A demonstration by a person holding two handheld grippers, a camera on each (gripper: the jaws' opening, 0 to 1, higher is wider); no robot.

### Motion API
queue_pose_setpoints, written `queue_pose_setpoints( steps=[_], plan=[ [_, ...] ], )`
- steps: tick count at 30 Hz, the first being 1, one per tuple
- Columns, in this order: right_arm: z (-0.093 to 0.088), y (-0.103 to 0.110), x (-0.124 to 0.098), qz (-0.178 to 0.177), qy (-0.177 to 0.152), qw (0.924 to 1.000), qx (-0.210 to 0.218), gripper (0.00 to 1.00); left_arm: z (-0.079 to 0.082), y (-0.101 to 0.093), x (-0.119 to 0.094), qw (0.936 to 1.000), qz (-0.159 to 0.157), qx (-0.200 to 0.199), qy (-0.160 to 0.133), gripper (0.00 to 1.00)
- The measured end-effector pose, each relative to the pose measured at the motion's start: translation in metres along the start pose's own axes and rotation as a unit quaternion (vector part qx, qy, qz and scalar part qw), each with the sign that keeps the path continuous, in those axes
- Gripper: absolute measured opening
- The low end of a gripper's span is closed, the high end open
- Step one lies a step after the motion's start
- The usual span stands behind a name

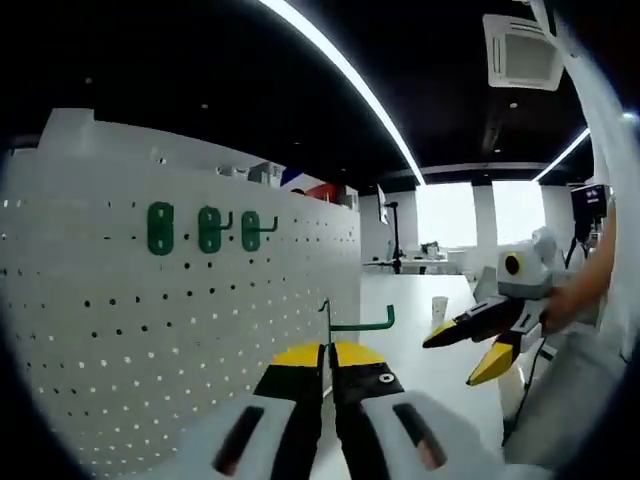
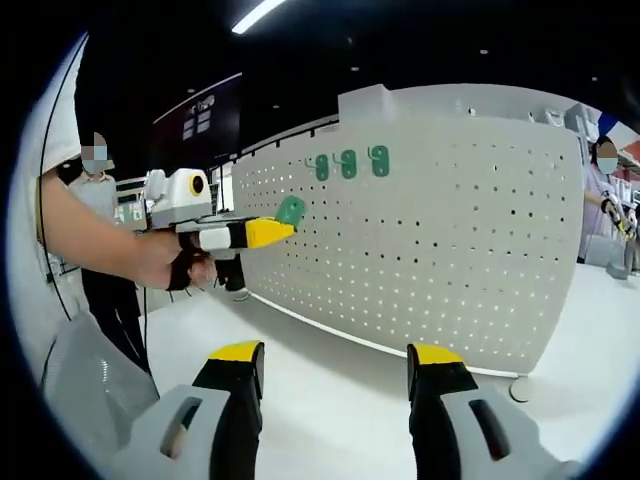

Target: Insert the hook assembly into the mounting plate slot until the hook locks in place.

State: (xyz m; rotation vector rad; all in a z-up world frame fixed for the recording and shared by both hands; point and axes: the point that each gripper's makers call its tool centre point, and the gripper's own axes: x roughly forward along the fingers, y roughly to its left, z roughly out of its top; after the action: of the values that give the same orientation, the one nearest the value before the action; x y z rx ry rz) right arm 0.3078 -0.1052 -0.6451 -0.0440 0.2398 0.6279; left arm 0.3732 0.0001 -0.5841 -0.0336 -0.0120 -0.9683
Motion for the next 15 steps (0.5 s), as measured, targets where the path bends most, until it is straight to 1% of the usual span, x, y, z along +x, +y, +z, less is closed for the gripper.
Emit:
queue_pose_setpoints(
  steps=[1, 3, 4, 11, 15],
  plan=[
    [0.001, 0.0, 0.0, 0.0, 0.0, 1.0, -0.001, 0.56, 0.001, 0.001, -0.002, 1.0, 0.003, 0.0, 0.001, 0.02],
    [0.001, 0.001, 0.0, 0.001, 0.0, 1.0, -0.003, 0.56, 0.005, 0.005, -0.005, 0.9997, 0.014, -0.016, -0.014, 0.02],
    [0.002, 0.001, 0.0, 0.002, -0.001, 1.0, -0.003, 0.56, 0.006, 0.006, -0.007, 0.9997, 0.015, -0.015, -0.015, 0.02],
    [0.006, 0.003, 0.001, 0.004, -0.005, 1.0, -0.007, 0.56, 0.007, 0.006, -0.012, 0.9996, 0.022, -0.01, -0.014, 0.02],
    [0.008, 0.007, 0.003, 0.01, -0.01, 0.9999, -0.004, 0.56, 0.004, 0.005, -0.013, 0.9998, 0.019, -0.007, -0.009, 0.02]
  ],
)
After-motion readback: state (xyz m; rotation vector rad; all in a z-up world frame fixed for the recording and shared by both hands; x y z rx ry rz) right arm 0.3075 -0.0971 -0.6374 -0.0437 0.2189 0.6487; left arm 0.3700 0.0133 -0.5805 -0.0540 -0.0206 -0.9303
